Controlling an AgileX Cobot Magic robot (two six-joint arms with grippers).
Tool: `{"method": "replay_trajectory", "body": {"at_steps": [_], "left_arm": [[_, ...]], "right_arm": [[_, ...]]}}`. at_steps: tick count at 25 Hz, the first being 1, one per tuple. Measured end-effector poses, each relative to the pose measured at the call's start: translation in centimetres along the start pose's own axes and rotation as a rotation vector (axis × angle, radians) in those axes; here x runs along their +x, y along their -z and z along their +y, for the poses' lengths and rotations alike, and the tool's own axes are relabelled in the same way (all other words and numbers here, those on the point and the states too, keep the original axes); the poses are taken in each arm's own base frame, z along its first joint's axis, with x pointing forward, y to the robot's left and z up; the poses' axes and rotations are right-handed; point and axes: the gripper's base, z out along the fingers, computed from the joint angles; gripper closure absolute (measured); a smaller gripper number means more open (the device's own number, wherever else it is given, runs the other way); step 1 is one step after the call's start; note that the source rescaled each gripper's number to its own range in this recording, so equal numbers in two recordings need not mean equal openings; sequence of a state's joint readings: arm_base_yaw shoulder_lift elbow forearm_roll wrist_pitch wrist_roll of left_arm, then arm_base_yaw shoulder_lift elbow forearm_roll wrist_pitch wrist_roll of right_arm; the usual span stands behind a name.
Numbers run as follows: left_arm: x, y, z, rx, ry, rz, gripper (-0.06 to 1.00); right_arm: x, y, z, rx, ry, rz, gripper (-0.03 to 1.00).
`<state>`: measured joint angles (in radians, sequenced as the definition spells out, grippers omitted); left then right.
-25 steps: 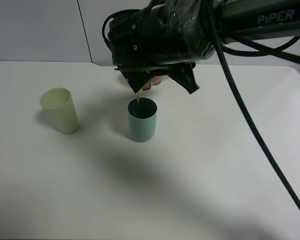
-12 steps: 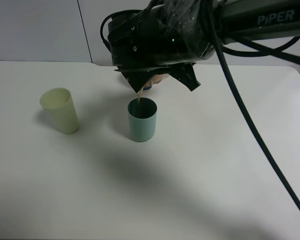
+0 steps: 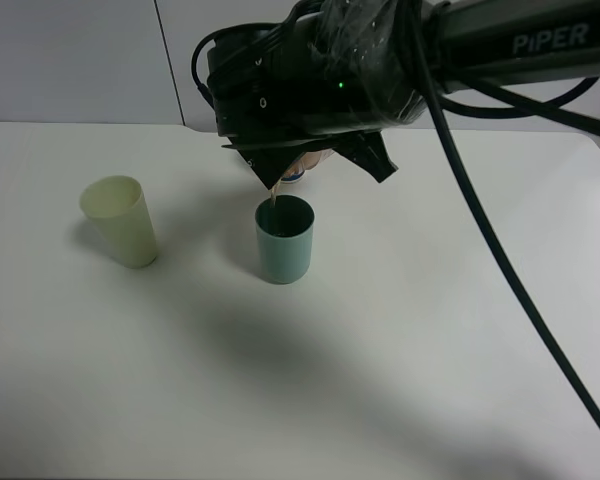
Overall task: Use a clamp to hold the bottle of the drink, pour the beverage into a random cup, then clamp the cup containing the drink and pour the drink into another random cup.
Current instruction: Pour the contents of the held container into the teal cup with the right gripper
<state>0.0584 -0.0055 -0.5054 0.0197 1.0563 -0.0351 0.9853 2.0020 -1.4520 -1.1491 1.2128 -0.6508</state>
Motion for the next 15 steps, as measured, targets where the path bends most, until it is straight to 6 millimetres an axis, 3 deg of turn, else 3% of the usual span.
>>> {"method": "replay_trajectory", "body": {"at_steps": [15], "left_arm": [[0.0, 0.0, 0.0, 0.0, 0.0, 0.0, 0.18]], "right_arm": [[0.24, 0.01, -0.32, 0.035, 0.059, 0.028, 0.97]]}}
